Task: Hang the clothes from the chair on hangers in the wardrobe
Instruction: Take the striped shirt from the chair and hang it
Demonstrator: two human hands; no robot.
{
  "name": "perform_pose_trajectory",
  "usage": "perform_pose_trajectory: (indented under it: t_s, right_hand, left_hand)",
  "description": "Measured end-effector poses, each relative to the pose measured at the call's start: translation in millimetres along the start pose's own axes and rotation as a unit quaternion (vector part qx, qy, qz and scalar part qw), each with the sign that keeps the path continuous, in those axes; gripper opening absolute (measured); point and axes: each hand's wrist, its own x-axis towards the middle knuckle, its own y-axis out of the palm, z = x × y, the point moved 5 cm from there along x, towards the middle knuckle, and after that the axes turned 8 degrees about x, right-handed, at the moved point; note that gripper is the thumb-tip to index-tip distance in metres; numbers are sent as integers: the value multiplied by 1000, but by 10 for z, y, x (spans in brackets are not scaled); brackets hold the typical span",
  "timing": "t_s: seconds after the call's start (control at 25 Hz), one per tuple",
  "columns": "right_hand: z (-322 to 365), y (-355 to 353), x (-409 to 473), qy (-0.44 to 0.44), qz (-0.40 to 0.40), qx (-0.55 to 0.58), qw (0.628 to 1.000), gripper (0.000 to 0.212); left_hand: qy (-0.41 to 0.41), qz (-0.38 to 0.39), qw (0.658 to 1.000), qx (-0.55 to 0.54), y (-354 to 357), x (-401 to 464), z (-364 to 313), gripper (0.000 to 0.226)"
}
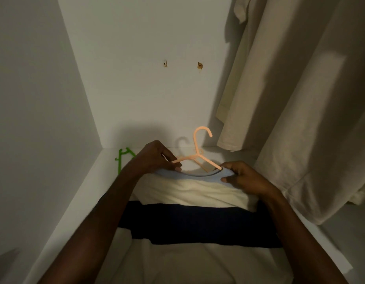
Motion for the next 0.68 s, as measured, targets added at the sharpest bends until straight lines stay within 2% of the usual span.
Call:
perform_pose_trajectory:
  t_s: [0.08,0.16,0.24,0.36,0.4,0.48,0.52,0.68]
  right_hand:
    - [154,-71,-50,-30,-35,40,998,23]
    - [244,-113,-82,-59,-57,51,995,27]
    - [290,-105,-128,-67,-71,61,993,33]
    - [276,-92,-200,-60,-89,72,992,39]
    - [278,-99,-220,-59,-97,82,990,37]
    - [320,-115,-249,-64,-112,100,987,36]
    - [357,-116,-267,-66,-116,107,985,34]
    - [641,-116,-377,-92,-140,119,979,33]
  left_hand:
    - [3,9,1000,25,-75,-36,-70,44]
    - [-39,34,996,66,-69,-79,-1,61]
    - [-60,72,991,91,18,-136,119,58]
    - [-55,83,994,41,113,-253,231,63]
    - [-49,83,995,17,113,-289,226,56]
    - [-24,83,996,-21,46,-388,117,26]
    - [-4,74,997,-38,-15,-435,53,18]
    - [51,-54,994,-83,-305,-620,-151,15]
